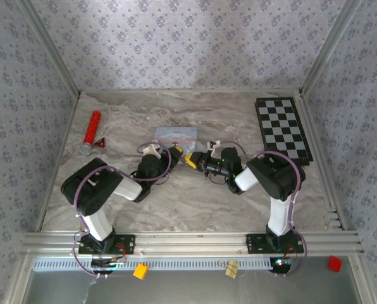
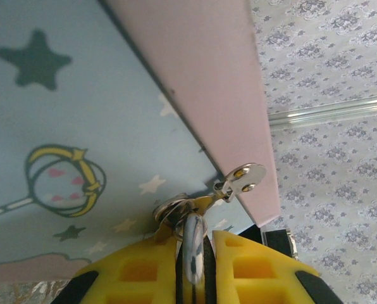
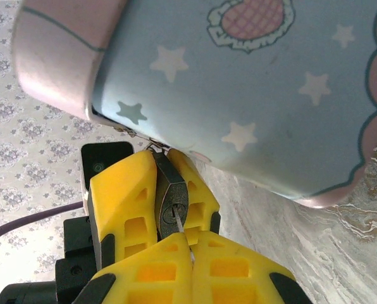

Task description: Unlock the padlock with the key

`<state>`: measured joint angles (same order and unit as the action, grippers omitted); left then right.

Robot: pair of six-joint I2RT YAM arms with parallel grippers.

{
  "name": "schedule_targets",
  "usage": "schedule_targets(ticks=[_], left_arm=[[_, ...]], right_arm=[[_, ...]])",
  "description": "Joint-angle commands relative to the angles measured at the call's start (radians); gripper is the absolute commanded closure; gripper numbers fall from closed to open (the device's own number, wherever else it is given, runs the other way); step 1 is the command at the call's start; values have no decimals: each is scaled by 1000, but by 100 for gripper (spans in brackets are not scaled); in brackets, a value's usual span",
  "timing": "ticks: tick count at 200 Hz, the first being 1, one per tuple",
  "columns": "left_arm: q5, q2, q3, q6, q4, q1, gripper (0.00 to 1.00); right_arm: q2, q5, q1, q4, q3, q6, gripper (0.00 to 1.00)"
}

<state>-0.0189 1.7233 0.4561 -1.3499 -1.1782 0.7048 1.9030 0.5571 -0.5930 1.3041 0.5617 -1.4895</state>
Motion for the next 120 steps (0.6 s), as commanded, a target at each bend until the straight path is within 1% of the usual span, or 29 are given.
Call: schedule_targets(ticks=[1,46,100,120], left_arm=[[397,17,63,29,-63,147,100],[419,45,84,9,-102,163,100],[467,30,74,5,-62,171,100],[481,14,73,15,-39,177,100]], right_arm=[[-51,-16,-27,90,79,-11,100],[-76,-3,-8,90,86,33,100],[-89,43,72,90,78,83,100],[-72,60,77,90,86,82,100]])
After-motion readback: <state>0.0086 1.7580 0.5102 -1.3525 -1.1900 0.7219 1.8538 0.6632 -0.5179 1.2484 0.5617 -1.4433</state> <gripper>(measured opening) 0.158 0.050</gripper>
